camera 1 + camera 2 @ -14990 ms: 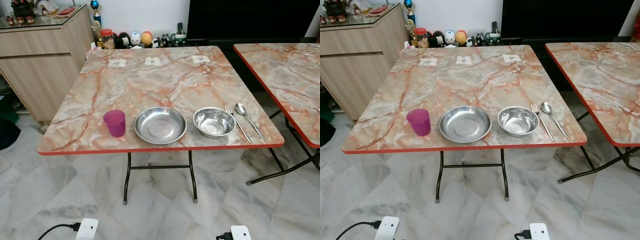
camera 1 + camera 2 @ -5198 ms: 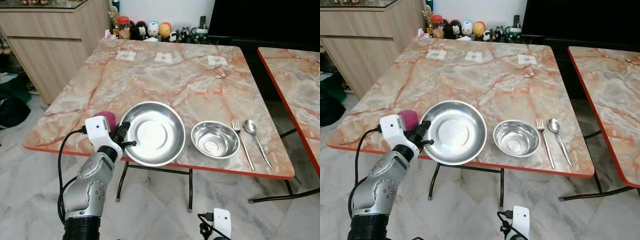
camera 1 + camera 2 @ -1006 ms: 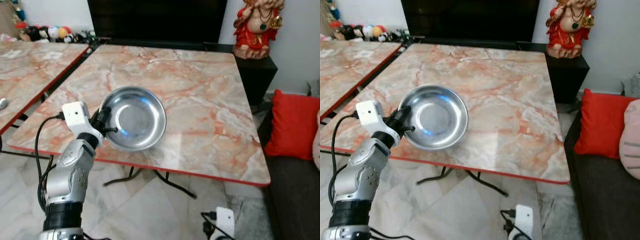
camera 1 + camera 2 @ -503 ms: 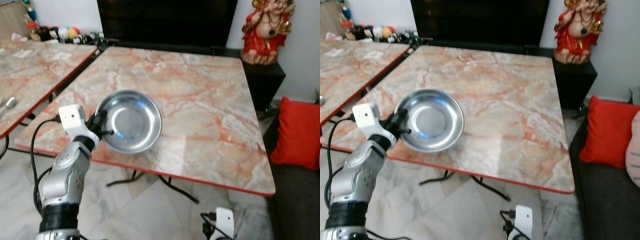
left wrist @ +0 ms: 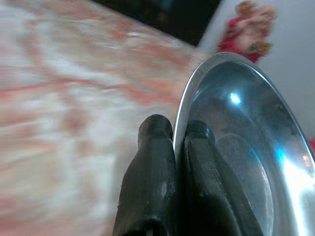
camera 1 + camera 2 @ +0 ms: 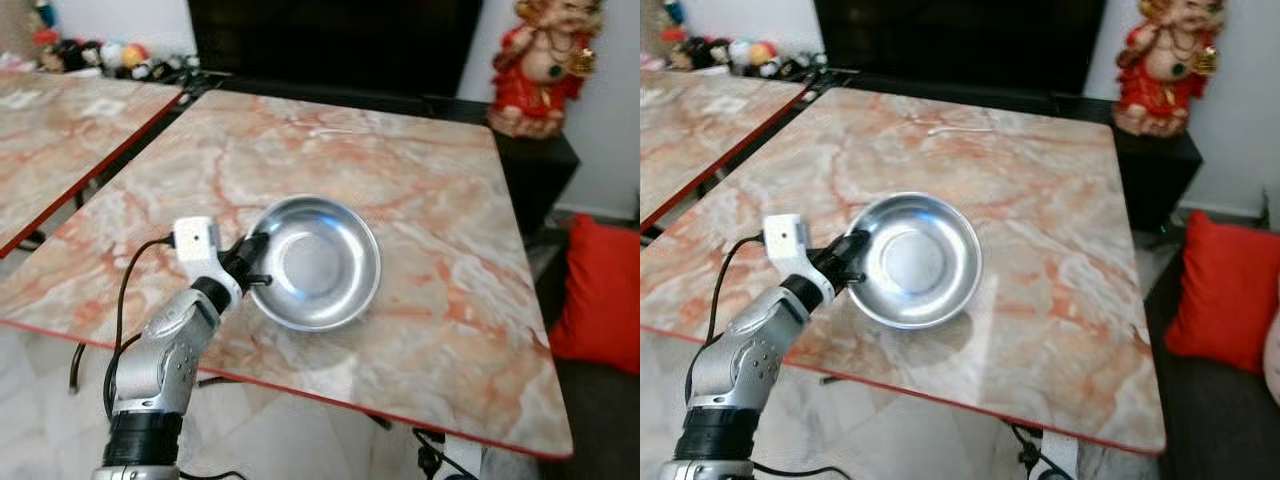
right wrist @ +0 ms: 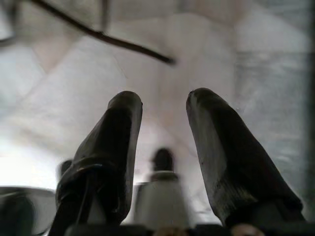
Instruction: Setting the table
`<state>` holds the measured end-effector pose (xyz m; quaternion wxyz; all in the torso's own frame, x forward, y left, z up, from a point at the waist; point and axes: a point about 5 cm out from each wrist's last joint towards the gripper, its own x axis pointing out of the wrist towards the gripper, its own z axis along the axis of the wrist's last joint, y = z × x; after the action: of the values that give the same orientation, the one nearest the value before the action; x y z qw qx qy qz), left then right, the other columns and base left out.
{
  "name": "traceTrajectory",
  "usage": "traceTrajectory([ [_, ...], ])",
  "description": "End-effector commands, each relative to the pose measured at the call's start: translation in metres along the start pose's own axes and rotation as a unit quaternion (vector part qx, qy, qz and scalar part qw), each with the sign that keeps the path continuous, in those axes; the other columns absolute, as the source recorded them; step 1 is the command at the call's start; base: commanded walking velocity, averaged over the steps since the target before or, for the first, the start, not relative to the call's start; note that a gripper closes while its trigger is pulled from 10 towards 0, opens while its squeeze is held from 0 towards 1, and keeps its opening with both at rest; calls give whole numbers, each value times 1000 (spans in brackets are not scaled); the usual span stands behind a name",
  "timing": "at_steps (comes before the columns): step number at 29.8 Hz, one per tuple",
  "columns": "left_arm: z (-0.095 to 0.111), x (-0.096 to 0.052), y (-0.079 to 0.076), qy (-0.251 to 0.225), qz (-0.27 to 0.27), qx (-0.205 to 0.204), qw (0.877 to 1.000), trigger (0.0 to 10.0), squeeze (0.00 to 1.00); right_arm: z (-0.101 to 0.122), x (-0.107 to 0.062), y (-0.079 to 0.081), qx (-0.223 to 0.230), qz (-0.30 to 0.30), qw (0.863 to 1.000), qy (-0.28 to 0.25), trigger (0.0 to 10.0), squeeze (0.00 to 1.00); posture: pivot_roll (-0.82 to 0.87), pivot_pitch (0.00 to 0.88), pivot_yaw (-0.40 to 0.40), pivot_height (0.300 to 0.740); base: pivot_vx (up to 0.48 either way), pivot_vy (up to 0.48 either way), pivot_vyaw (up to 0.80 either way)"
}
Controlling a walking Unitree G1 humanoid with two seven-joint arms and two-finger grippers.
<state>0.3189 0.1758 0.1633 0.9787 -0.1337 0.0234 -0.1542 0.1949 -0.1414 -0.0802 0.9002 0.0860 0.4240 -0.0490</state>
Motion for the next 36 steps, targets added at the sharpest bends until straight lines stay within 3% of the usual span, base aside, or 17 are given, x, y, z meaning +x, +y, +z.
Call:
traceTrajectory([
  [1, 7, 0, -5, -7, -16, 2, 1000, 10000, 0, -10, -2, -2, 0, -2, 1000, 18, 10000, 0, 92, 0, -24, 740, 0, 0, 0],
  [6, 12, 4, 5, 3, 16, 7, 1000, 10000, 0, -10, -2, -2, -1, 0, 1000, 18, 10000, 0, 99, 0, -28, 740, 0, 0, 0],
  [16, 14, 14, 4, 34, 11, 18, 999, 10000, 0, -9, -2, -2, 0, 0, 1000, 18, 10000, 0, 97, 2, -34, 740, 0, 0, 0],
  [21, 16, 23, -5, 35, 11, 33, 999, 10000, 0, -10, -2, -2, -1, 1, 1000, 18, 10000, 0, 82, 7, -51, 740, 0, 0, 0],
  [29, 14, 25, -16, 41, 1, 34, 999, 10000, 0, -10, -2, -5, -2, -2, 1000, 18, 10000, 0, 77, 13, -57, 740, 0, 0, 0],
  [36, 13, 26, -3, 60, 31, 32, 997, 10000, 0, -11, -2, -4, -3, -1, 1000, 19, 10000, 0, 81, 15, -50, 740, 0, 0, 0],
])
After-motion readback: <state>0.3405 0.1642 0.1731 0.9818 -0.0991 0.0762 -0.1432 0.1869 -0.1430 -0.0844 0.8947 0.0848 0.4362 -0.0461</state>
